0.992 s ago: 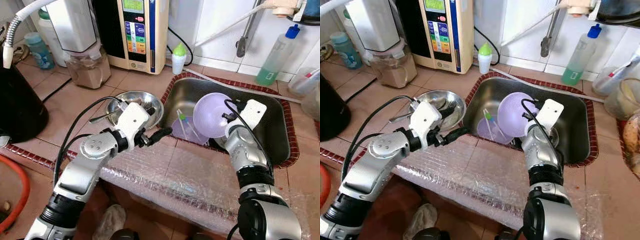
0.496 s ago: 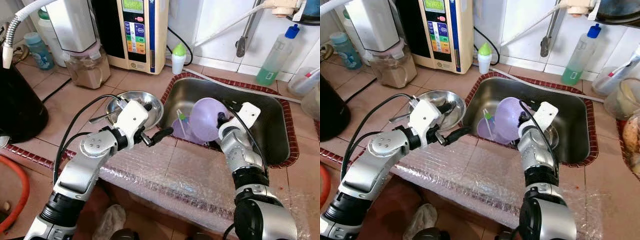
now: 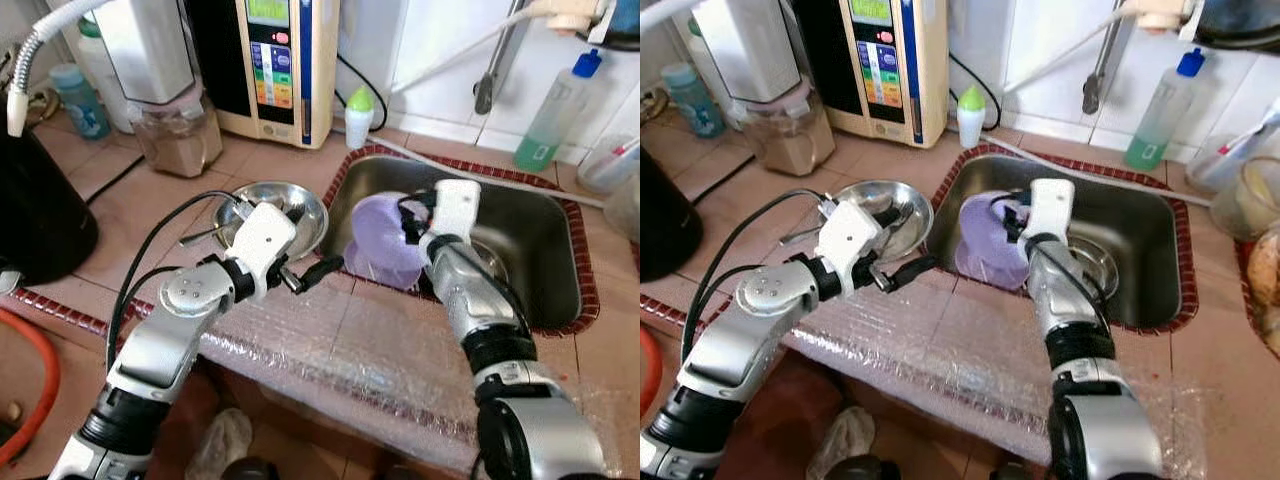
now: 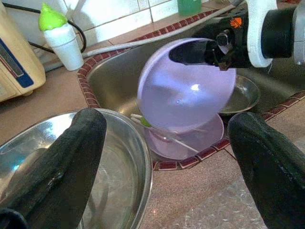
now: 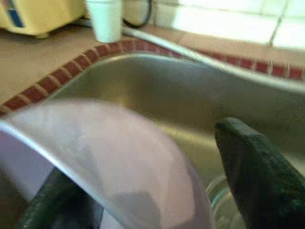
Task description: Kitchen organization
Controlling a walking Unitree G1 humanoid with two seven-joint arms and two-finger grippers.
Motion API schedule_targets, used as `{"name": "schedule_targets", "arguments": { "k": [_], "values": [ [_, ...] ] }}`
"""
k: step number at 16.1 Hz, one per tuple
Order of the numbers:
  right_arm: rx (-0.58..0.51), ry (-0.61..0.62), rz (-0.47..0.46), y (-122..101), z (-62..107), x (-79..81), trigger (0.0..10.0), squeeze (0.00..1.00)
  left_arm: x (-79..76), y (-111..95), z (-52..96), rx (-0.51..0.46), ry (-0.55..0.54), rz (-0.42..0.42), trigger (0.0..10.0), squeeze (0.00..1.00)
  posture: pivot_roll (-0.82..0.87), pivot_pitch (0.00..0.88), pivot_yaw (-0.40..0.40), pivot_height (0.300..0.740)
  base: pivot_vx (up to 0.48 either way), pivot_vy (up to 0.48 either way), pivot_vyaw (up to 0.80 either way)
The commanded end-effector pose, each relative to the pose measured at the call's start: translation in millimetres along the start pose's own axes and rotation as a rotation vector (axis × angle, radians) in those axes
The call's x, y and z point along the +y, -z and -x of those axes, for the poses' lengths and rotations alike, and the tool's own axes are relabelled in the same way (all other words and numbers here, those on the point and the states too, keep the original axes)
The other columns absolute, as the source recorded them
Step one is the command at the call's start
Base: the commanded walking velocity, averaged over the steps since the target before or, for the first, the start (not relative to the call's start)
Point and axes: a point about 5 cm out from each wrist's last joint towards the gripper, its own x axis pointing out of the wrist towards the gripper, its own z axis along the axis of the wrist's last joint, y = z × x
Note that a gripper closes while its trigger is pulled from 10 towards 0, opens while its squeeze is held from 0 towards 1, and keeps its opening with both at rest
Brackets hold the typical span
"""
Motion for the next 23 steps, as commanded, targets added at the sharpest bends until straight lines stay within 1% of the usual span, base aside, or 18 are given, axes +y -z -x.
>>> {"name": "schedule_targets", "arguments": {
  "k": [1,2,4,5,6,7,8,9,10,12,13,14,15,16,18,19,21,23],
  "values": [
    [-0.068,-0.067,0.07,-11.4,-0.8,6.4,10.0,1.0,-1.7,-1.4,-0.3,-0.003,0.004,-0.011,10.0,1.0,0.01,0.0,0.033,0.74,0.0,0.0,0.0],
    [-0.129,-0.11,0.143,-17.7,0.7,9.7,10.0,1.0,-2.3,-1.5,-0.6,-0.004,0.005,-0.011,10.0,1.0,0.01,0.0,0.033,0.74,0.0,0.0,0.0],
    [-0.174,-0.099,0.188,-22.0,2.0,5.5,10.0,1.0,-2.9,-1.0,-0.4,-0.002,0.006,-0.013,10.0,1.0,0.01,0.0,0.033,0.74,0.0,0.0,0.0],
    [-0.154,-0.113,0.129,-20.0,1.6,5.7,10.0,1.0,-3.0,-1.1,-0.4,-0.002,0.006,-0.014,10.0,1.0,0.01,0.0,0.033,0.74,0.0,0.0,0.0],
    [-0.034,-0.193,0.089,-7.0,0.8,10.4,10.0,1.0,-3.5,-1.3,-0.6,-0.002,0.009,-0.014,10.0,1.0,0.01,0.0,0.034,0.74,0.0,0.0,0.0],
    [0.063,-0.242,0.291,10.9,2.0,12.3,10.0,1.0,-4.3,-1.8,-1.1,-0.003,0.012,-0.015,10.0,1.0,0.01,0.0,0.033,0.74,0.0,0.0,0.0],
    [0.077,-0.254,0.379,15.1,2.9,10.0,10.0,1.0,-4.5,-1.9,-1.3,-0.003,0.014,-0.016,10.0,1.0,0.01,0.0,0.033,0.74,0.0,0.0,0.0],
    [0.129,-0.309,0.54,25.9,6.2,6.0,10.0,1.0,-4.4,-2.0,-1.3,-0.003,0.015,-0.018,10.0,1.0,0.01,0.0,0.033,0.74,0.0,0.0,0.0],
    [0.145,-0.327,0.529,27.4,7.3,4.7,10.0,1.0,-4.4,-2.0,-1.2,-0.003,0.014,-0.018,10.0,1.0,0.01,0.0,0.033,0.74,0.0,0.0,0.0],
    [0.137,-0.276,0.511,22.2,6.1,-4.6,10.0,1.0,-4.6,-1.2,-0.6,0.001,0.016,-0.02,10.0,1.0,0.01,0.0,0.035,0.74,0.0,0.0,0.0],
    [0.099,-0.162,0.449,14.4,3.1,-14.4,10.0,1.0,-4.7,-1.5,-0.6,0.001,0.016,-0.021,10.0,1.0,0.01,0.0,0.035,0.74,0.0,0.0,0.0],
    [0.088,-0.147,0.394,11.8,2.6,-15.7,10.0,1.0,-4.2,-1.7,-0.9,0.001,0.014,-0.021,10.0,1.0,0.01,0.0,0.035,0.74,0.0,0.0,0.0],
    [0.005,-0.113,0.213,-0.7,1.3,-14.6,10.0,1.0,-1.6,-2.2,-1.4,-0.002,-0.007,-0.021,10.0,1.0,0.01,0.0,0.035,0.74,0.0,0.0,0.0],
    [-0.066,-0.113,0.119,-10.3,2.2,-11.4,10.0,1.0,2.9,-2.8,-1.6,-0.012,-0.053,0.0,10.0,1.0,0.01,0.0,0.035,0.74,0.0,0.0,0.0],
    [-0.147,-0.117,0.025,-16.1,8.7,-5.9,10.0,1.0,10.9,-7.5,1.1,-0.064,-0.146,0.044,10.0,1.0,0.01,0.0,0.032,0.74,0.0,0.0,0.0],
    [-0.165,-0.12,-0.053,-12.4,15.4,0.2,10.0,1.0,20.6,-12.8,5.7,-0.126,-0.278,0.084,10.0,1.0,0.01,0.0,0.025,0.74,0.0,0.0,0.0],
    [-0.154,-0.149,-0.078,-2.1,23.8,10.3,10.0,1.0,32.6,-16.6,18.9,-0.221,-0.481,0.143,10.0,1.0,0.02,0.0,0.018,0.74,0.0,0.0,0.0],
    [-0.139,-0.234,-0.111,4.2,31.5,24.9,10.0,1.0,31.5,-11.1,32.0,-0.282,-0.599,0.207,10.0,1.0,0.03,0.0,0.01,0.74,0.0,0.0,0.0]
  ]
}}
